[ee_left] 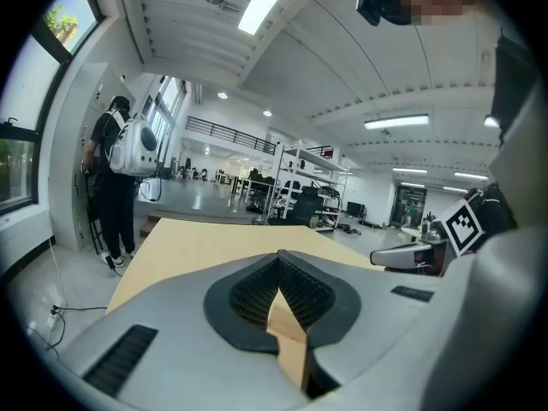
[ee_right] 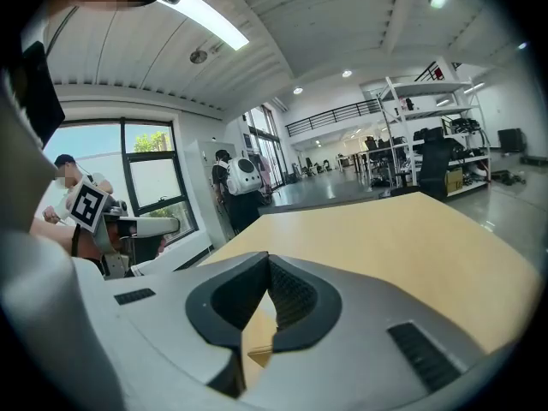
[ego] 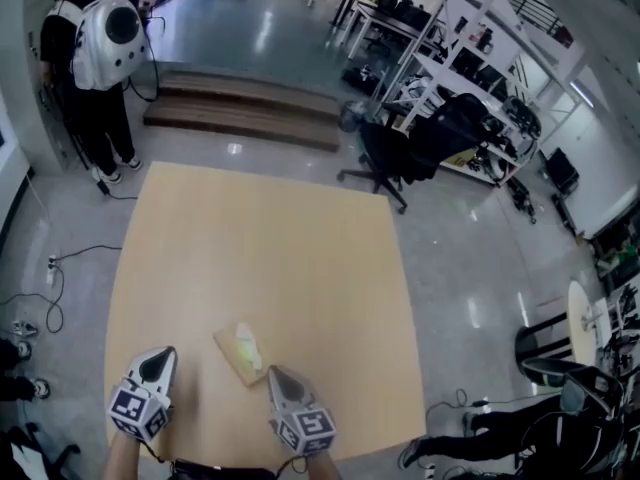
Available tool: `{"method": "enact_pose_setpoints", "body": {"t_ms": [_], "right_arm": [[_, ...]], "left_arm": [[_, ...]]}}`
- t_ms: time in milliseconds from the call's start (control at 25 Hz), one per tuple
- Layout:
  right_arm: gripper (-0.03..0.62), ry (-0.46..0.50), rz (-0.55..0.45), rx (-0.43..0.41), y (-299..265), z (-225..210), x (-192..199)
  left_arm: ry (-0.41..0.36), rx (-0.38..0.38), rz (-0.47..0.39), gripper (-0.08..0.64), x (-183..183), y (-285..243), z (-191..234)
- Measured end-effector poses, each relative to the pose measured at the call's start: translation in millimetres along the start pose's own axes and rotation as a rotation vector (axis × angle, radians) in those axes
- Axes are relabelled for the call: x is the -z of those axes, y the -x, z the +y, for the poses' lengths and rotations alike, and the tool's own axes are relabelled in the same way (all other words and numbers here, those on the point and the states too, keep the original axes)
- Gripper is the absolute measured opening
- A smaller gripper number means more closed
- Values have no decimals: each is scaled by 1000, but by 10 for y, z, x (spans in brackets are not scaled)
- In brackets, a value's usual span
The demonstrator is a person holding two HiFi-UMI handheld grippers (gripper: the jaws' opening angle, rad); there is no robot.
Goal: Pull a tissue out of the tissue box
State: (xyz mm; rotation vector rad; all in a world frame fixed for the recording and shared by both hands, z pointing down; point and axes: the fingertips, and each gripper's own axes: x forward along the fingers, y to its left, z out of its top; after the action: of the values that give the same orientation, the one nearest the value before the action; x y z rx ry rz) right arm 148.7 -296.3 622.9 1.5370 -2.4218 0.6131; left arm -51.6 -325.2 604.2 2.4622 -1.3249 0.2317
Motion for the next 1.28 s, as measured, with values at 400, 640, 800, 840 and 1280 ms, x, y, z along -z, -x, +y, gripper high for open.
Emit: {"method": "enact_pose_setpoints", "body": {"t_ms": [400,640,800,840,1280], "right_arm": [[11,-35,65,-12,-102,25,279],[11,-36,100,-15,-162,-40,467],[11,-16,110,-1,-173,-90,534],[11,-8,109,7,-173,-98,537],[169,-12,136,-2,-283,-83,673]], "left_arm": [[31,-9,51,8,186,-39,37],[41,-7,75,8,359,-112,22],[47,-6,80,8,405,-142,-17],[48,-5,82,8,409,-144,-22],[56,-14,88,8,470,-90,-16]]}}
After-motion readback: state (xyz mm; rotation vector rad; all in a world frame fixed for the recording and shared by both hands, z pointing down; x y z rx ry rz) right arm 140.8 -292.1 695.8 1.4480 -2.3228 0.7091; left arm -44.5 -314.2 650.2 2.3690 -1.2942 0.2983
